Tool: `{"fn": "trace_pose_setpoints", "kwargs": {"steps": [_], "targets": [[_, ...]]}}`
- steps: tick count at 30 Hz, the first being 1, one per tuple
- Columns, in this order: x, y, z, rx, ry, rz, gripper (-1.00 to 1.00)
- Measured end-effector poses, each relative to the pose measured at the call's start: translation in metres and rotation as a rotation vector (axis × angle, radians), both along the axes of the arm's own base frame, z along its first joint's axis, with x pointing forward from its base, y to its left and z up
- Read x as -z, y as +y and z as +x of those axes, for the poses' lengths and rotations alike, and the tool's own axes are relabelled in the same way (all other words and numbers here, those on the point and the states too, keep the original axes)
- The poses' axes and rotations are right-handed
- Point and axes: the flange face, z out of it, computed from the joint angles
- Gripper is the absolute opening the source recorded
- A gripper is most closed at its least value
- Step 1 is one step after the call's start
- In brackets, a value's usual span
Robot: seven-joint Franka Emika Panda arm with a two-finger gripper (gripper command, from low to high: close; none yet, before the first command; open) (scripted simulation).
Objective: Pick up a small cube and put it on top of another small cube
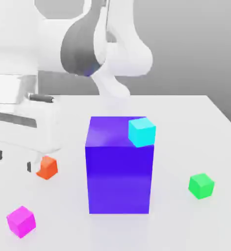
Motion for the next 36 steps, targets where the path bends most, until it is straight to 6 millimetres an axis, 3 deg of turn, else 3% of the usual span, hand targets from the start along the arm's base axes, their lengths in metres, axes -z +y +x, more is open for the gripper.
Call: {"fn": "trace_pose_setpoints", "kwargs": {"steps": [6, 10, 11, 18, 24, 27, 29, 33, 36], "targets": [[0.108, -0.03, -0.034, 0.104, 0.139, 0.053, 0.0], [0.163, -0.033, -0.038, 0.114, 0.152, 0.058, 0.0], [0.172, -0.033, -0.039, 0.115, 0.153, 0.058, -1.0], [0.173, -0.033, -0.039, 0.115, 0.153, 0.058, -1.0], [0.107, -0.03, -0.031, 0.109, 0.125, 0.054, -1.0], [0.083, 0.002, -0.01, 0.065, 0.072, 0.056, -1.0], [0.071, 0.037, 0.003, 0.024, 0.046, 0.063, -1.0], [0.049, 0.116, 0.019, -0.07, 0.01, 0.076, -1.0], [0.034, 0.186, 0.022, -0.164, -0.011, 0.081, -1.0]]}}
